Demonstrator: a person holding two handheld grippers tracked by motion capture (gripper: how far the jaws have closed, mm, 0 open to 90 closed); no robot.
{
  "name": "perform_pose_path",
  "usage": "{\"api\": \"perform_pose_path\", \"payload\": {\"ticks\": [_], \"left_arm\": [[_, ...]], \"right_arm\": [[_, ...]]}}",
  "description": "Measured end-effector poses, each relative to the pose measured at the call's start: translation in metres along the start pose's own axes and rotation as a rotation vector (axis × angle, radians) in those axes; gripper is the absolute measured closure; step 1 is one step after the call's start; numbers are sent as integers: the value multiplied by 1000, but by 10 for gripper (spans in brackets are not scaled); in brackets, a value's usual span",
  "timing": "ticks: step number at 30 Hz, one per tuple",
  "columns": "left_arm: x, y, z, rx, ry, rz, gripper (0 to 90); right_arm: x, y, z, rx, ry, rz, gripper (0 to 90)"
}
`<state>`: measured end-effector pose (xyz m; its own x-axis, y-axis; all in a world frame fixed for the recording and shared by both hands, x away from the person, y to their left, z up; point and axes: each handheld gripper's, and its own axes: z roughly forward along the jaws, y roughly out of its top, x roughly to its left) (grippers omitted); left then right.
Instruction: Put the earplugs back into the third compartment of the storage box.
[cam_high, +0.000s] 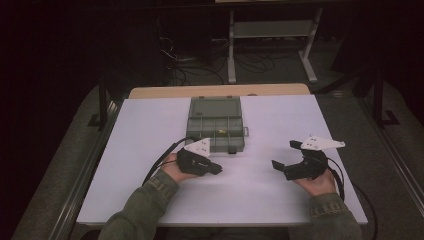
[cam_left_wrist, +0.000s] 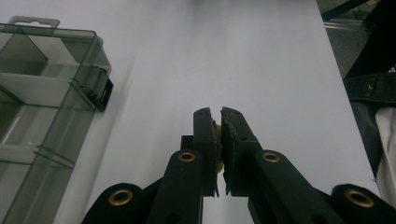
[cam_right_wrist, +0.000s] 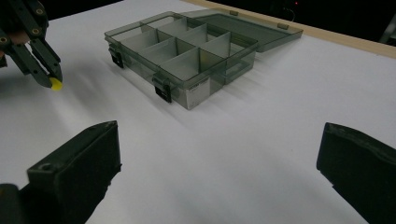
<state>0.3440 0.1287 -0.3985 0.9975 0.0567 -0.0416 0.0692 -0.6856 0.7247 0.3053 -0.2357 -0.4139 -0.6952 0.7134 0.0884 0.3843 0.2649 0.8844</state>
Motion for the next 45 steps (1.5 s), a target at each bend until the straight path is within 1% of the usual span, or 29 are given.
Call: {"api": "perform_pose_path", "payload": {"ticks": [3,9,20,26,27,29,34,36,40,45], "left_arm": [[2,3,-5,-5,6,3,855],[5,10,-13,12,34,8,855],[16,26,-23,-8,45,13,855],[22,34,-28,-5,49,16,856],[23,35,-29,-8,50,12,856],[26,36,-32,-31,36,0,856],[35,37,-37,-55,40,-22,856],[39,39,-38,-58,46,-28,856],[45,46,-39,-49,56,-22,856],[52,55,-40,-51,62,-21,856]], "right_arm": [[0,0,0,-1,-1,2,0],[0,0,0,0,-2,3,0],[0,0,-1,0,0,6,0],[-1,0,-1,-1,-1,6,0],[-1,0,-1,-1,-1,6,0],[-1,0,-1,-2,0,6,0],[-1,0,-1,-4,0,9,0],[-1,0,-1,-4,0,9,0],[-1,0,0,-3,0,10,0],[-2,0,0,-3,-1,11,0]]}}
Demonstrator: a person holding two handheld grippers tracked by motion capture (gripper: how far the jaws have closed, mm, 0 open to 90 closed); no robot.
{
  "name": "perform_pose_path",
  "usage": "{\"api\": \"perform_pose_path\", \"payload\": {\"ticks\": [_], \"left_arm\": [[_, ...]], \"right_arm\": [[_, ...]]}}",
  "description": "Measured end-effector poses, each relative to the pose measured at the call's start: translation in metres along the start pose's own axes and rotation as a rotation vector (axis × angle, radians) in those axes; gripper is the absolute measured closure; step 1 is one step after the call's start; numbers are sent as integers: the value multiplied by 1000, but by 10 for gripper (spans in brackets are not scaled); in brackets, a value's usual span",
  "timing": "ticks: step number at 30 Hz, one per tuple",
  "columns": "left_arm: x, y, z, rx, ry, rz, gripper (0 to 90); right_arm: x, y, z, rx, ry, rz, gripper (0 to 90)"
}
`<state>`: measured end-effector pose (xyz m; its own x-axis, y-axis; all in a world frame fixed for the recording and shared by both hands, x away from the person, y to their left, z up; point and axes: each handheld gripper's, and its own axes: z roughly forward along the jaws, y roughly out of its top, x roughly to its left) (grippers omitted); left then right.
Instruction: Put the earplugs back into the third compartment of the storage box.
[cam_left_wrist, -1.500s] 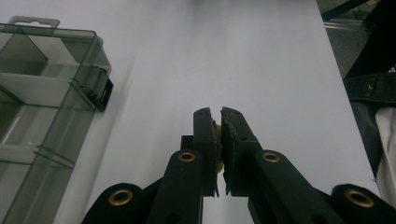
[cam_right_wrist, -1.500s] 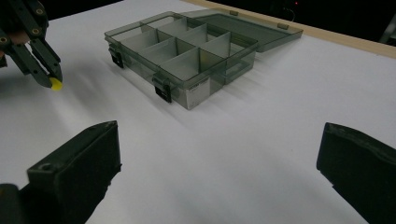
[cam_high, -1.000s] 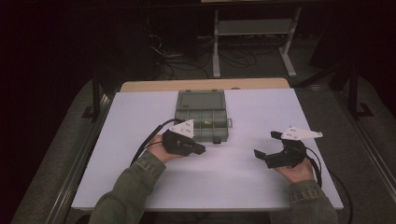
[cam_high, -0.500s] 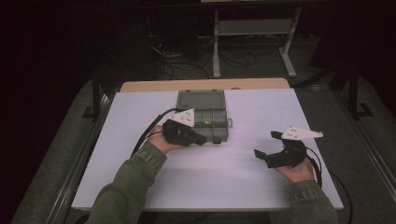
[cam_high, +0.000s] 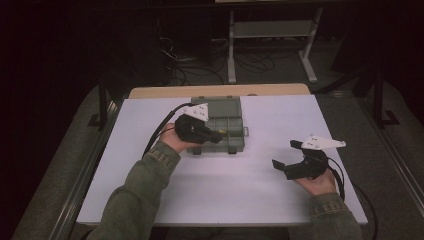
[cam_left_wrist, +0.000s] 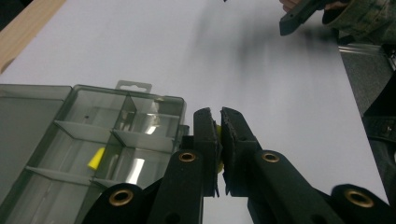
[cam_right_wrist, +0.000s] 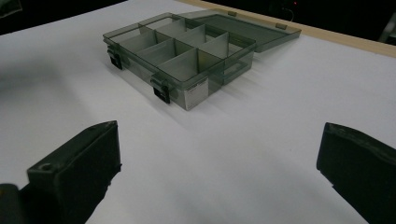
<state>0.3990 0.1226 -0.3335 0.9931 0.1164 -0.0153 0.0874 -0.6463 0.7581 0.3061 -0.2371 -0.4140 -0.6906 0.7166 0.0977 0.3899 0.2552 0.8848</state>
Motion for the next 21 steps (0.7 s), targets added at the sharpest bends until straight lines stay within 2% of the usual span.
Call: {"api": "perform_pose_path", "payload": {"ticks": [8,11,21], "left_arm": [[14,11,3,-8,22,-20,857],[25,13,4,-10,43,-39,857],[45,4,14,-53,95,-95,855]], "right_arm": [[0,0,0,-1,1,1,0],[0,0,0,-3,1,2,0],[-1,-1,0,0,1,4,0]]}}
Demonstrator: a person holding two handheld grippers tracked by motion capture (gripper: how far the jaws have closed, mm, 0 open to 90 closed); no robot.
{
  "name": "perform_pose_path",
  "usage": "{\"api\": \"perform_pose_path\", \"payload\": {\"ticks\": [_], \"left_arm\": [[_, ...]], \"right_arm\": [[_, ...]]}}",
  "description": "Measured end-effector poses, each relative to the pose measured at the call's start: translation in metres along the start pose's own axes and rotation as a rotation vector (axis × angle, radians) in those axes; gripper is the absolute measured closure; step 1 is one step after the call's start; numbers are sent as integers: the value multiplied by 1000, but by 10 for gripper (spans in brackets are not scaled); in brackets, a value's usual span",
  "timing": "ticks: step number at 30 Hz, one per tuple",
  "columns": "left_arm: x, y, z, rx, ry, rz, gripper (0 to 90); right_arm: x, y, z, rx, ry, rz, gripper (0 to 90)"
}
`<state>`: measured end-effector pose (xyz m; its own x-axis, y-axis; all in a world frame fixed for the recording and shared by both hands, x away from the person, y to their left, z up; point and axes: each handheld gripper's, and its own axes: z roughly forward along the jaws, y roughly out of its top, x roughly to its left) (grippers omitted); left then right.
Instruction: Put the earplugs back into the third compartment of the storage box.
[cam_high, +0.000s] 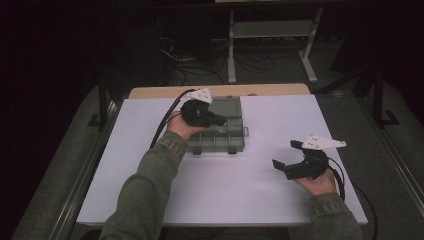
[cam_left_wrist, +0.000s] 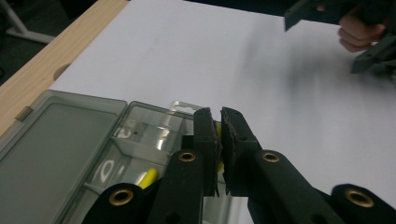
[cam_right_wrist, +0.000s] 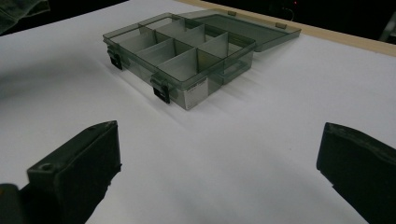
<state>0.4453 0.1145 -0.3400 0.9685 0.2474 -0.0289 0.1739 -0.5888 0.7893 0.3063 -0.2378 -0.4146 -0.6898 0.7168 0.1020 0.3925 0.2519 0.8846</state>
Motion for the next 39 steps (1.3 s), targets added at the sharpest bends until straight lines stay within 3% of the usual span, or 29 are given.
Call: {"api": "perform_pose_path", "payload": {"ticks": [5,17,21,26,31,33,39], "left_arm": [[5,-4,11,10,37,-18,851],[24,-19,34,-23,87,-94,851],[24,-22,44,-11,113,-69,847],[26,-26,52,13,131,-74,844],[30,-31,58,49,152,-125,826],[31,-33,59,57,154,-138,800],[31,-33,53,42,134,-161,579]], "right_arm": [[0,-1,1,6,1,2,0],[0,-1,2,12,5,2,0],[-1,-1,1,10,5,2,0],[0,-1,2,13,6,1,0],[0,-2,2,17,8,1,0],[0,-2,2,17,9,1,0],[1,-2,4,27,16,-5,0]]}}
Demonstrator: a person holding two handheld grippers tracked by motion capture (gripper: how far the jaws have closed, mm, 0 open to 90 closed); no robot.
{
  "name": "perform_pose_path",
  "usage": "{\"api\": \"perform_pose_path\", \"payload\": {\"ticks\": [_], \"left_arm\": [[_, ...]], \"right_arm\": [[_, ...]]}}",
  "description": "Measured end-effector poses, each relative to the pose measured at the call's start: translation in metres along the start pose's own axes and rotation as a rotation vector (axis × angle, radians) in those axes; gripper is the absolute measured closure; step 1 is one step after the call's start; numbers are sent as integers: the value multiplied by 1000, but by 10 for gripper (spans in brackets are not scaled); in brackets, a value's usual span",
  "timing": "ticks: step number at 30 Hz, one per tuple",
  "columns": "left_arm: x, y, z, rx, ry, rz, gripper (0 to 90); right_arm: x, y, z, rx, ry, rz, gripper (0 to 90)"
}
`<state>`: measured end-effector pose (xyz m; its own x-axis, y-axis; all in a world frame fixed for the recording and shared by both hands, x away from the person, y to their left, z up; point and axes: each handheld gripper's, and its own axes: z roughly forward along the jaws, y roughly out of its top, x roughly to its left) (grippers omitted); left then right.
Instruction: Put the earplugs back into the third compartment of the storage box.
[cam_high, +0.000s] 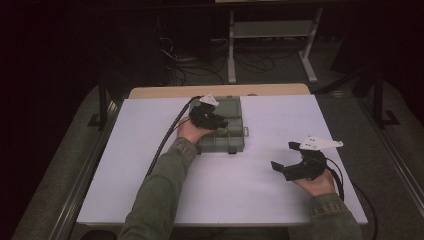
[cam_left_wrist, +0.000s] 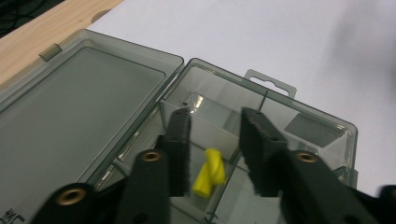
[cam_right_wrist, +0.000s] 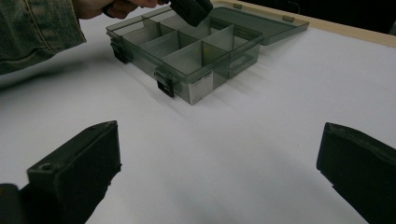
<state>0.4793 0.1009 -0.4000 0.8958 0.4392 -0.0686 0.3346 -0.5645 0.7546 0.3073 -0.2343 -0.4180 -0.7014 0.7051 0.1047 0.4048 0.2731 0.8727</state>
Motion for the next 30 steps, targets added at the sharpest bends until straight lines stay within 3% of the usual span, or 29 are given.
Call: {"api": "perform_pose_path", "payload": {"ticks": [4,7,12,22,26,30], "left_arm": [[-4,2,-9,-46,-4,6,370],[-9,3,-16,-84,33,40,175],[-12,6,-29,-142,14,34,8],[-17,0,-53,-182,12,52,0],[-22,-9,-59,-208,24,67,0],[-25,-18,-63,-201,28,76,0]], "right_arm": [[-1,0,1,5,-2,0,0],[-1,-1,0,7,-4,3,0],[-1,0,0,8,-3,1,0],[-1,0,0,9,-7,2,0],[-1,0,-1,3,-10,2,0],[-1,0,-1,6,-12,3,0]]}}
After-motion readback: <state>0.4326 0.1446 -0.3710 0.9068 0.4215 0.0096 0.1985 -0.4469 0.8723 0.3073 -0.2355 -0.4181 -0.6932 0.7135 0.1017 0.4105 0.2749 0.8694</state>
